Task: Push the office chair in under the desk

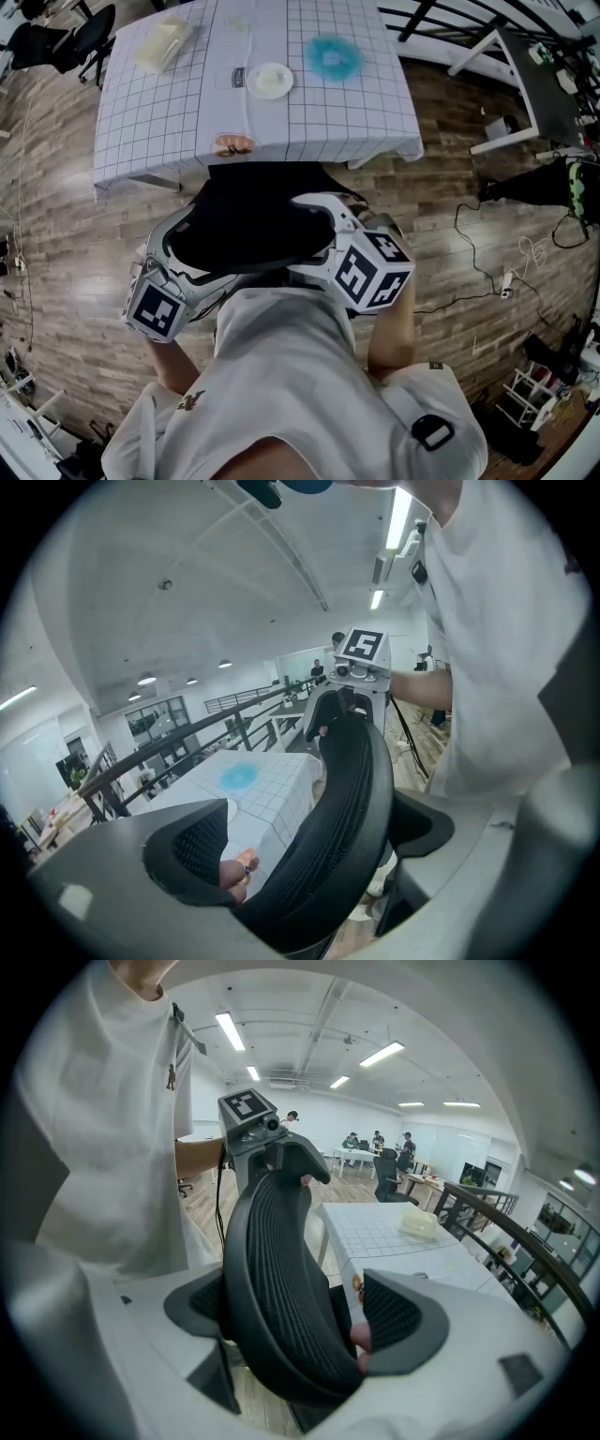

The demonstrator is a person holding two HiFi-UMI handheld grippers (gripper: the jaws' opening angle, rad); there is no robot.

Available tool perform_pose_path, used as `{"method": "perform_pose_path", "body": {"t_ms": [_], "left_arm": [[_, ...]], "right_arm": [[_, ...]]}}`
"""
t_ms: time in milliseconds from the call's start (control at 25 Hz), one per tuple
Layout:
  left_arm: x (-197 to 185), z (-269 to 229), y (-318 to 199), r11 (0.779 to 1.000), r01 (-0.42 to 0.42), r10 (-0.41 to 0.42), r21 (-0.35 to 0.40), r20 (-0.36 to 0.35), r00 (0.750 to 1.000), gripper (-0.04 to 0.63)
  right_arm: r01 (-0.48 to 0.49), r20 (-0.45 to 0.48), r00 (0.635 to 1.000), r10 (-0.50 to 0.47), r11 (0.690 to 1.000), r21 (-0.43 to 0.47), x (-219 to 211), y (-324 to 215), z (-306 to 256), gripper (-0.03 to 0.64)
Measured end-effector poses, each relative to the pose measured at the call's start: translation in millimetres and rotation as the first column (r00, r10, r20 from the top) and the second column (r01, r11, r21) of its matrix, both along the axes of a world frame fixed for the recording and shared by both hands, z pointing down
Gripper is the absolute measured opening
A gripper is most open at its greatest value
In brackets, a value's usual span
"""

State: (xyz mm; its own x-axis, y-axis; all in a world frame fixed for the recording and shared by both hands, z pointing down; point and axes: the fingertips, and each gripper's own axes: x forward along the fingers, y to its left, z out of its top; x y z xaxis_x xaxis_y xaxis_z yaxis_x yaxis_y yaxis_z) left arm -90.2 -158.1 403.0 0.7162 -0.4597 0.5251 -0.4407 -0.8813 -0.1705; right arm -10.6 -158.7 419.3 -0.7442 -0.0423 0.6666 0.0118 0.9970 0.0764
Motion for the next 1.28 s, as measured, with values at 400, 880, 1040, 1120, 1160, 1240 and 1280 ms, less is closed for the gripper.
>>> {"method": "perform_pose_path", "body": {"t_ms": [400, 880, 1040, 1120, 1160, 1240, 1280], "left_arm": [[-1, -1, -19, 1.0, -0.016, 0.016, 0.006, -0.003, 1.0, 0.5], [1, 3, -45, 0.997, -0.077, 0.078, -0.025, 0.025, 0.997, 0.5], [1, 4, -52, 0.995, -0.091, 0.092, -0.031, 0.025, 0.995, 0.499], [1, 4, -54, 0.995, -0.097, 0.097, -0.03, 0.023, 0.995, 0.499], [1, 4, -56, 0.994, -0.101, 0.101, -0.033, 0.025, 0.995, 0.499], [1, 4, -58, 0.993, -0.108, 0.109, -0.041, 0.03, 0.994, 0.499], [2, 4, -60, 0.993, -0.111, 0.112, -0.041, 0.028, 0.993, 0.499]], "right_arm": [[-0.015, -0.017, 1.0, 0.015, 1.0, -0.005, -1, -16, 1, 0.419], [-0.054, -0.041, 0.998, 0.054, 0.999, -0.004, 1, -42, 3, 0.42], [-0.065, -0.043, 0.997, 0.065, 0.998, -0.007, 0, -47, 4, 0.42], [-0.069, -0.041, 0.997, 0.069, 0.998, -0.007, 0, -49, 3, 0.42], [-0.071, -0.04, 0.997, 0.071, 0.997, -0.008, 1, -50, 3, 0.42], [-0.075, -0.039, 0.996, 0.075, 0.997, -0.01, 1, -53, 3, 0.42], [-0.076, -0.039, 0.996, 0.075, 0.997, -0.012, 1, -54, 3, 0.42]]}}
